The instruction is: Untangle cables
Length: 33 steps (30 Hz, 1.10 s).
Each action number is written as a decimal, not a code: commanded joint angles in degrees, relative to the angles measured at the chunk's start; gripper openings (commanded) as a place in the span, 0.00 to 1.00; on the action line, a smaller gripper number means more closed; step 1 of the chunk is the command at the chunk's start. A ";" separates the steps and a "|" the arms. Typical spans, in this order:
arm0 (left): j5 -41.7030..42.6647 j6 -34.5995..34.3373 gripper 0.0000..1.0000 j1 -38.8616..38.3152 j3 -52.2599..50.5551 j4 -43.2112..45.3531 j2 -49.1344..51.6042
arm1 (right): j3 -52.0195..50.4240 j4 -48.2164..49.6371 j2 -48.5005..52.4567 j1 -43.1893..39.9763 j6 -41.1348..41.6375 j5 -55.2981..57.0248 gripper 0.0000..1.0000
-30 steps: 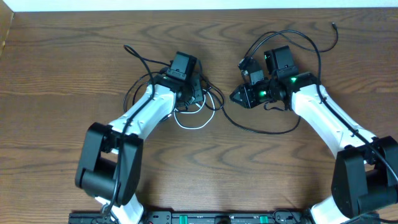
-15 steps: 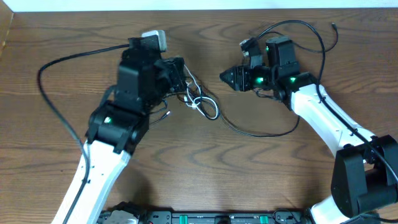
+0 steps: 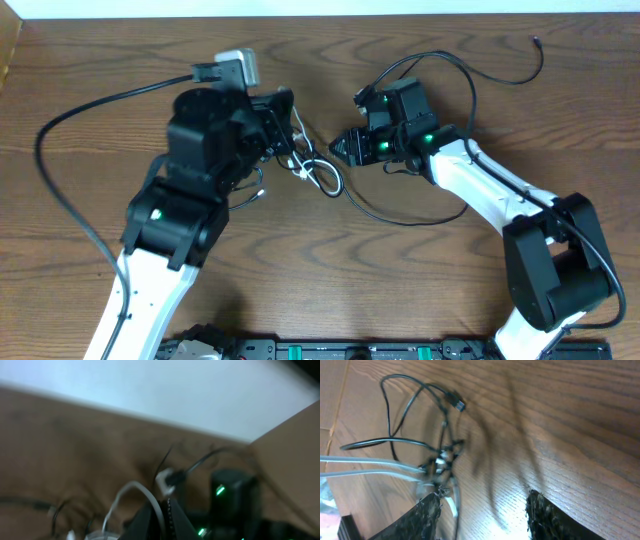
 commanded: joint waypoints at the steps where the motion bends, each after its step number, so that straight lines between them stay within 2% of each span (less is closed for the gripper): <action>1: 0.28 1.18 0.07 -0.20 0.66 -4.96 6.05 | 0.46 -0.07 0.55 0.11 -0.85 0.44 0.54; 11: -0.92 1.18 0.07 -0.17 0.61 -13.49 22.75 | 0.46 -1.81 0.55 -0.04 -2.03 5.73 0.53; 16: -0.81 1.18 0.07 0.24 0.63 -17.25 27.58 | 0.46 -2.14 0.57 0.02 -2.01 6.16 0.51; 22: -0.83 1.20 0.07 2.25 1.29 -19.06 26.88 | 0.46 -1.88 1.20 2.21 -2.01 7.39 0.44; 26: -1.53 1.75 0.07 4.55 4.44 -23.04 26.12 | 0.46 -0.96 3.02 3.93 -1.66 8.74 0.44; 30: -6.03 2.32 0.07 5.73 6.80 -26.14 25.31 | 0.46 0.31 4.50 5.25 1.51 8.70 0.41; 33: -6.82 2.71 0.07 5.77 7.61 -27.08 25.14 | 0.46 1.11 5.51 6.43 4.50 8.68 0.35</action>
